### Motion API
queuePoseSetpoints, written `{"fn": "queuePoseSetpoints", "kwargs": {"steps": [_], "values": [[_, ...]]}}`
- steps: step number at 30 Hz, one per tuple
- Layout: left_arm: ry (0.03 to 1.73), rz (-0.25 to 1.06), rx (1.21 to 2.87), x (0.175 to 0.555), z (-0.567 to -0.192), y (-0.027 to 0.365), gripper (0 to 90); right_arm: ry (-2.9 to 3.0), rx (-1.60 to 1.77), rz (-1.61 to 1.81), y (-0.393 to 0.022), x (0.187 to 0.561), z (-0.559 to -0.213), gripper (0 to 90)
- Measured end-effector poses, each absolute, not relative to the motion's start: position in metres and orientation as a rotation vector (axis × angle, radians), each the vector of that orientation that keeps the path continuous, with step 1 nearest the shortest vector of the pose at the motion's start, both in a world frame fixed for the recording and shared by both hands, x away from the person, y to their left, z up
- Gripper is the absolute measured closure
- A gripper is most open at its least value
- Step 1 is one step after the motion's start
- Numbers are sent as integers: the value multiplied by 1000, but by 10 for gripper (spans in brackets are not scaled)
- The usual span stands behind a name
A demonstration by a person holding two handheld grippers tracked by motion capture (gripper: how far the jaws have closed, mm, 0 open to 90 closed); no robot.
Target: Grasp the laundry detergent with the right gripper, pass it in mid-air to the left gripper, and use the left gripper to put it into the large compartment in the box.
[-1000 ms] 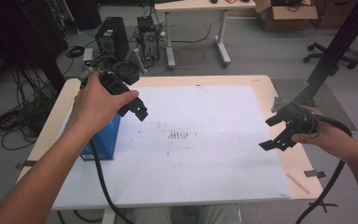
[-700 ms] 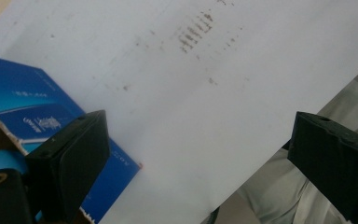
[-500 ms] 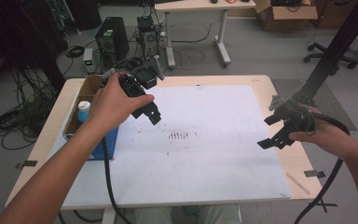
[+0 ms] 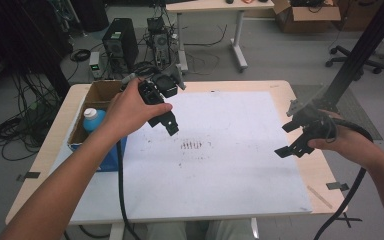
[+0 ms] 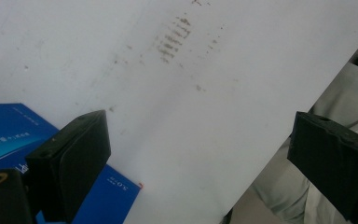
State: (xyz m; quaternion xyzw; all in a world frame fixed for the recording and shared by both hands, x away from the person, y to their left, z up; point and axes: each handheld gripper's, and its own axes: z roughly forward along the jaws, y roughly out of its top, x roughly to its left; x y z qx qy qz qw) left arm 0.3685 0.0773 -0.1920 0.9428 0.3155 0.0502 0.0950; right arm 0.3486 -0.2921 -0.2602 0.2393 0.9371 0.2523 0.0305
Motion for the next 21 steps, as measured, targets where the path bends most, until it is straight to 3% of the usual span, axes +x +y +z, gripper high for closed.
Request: {"fn": "queuePoseSetpoints", "kwargs": {"steps": [21], "values": [[831, 146, 2847, 375, -204, 63, 64, 2888, 712, 787, -289, 350, -257, 54]]}}
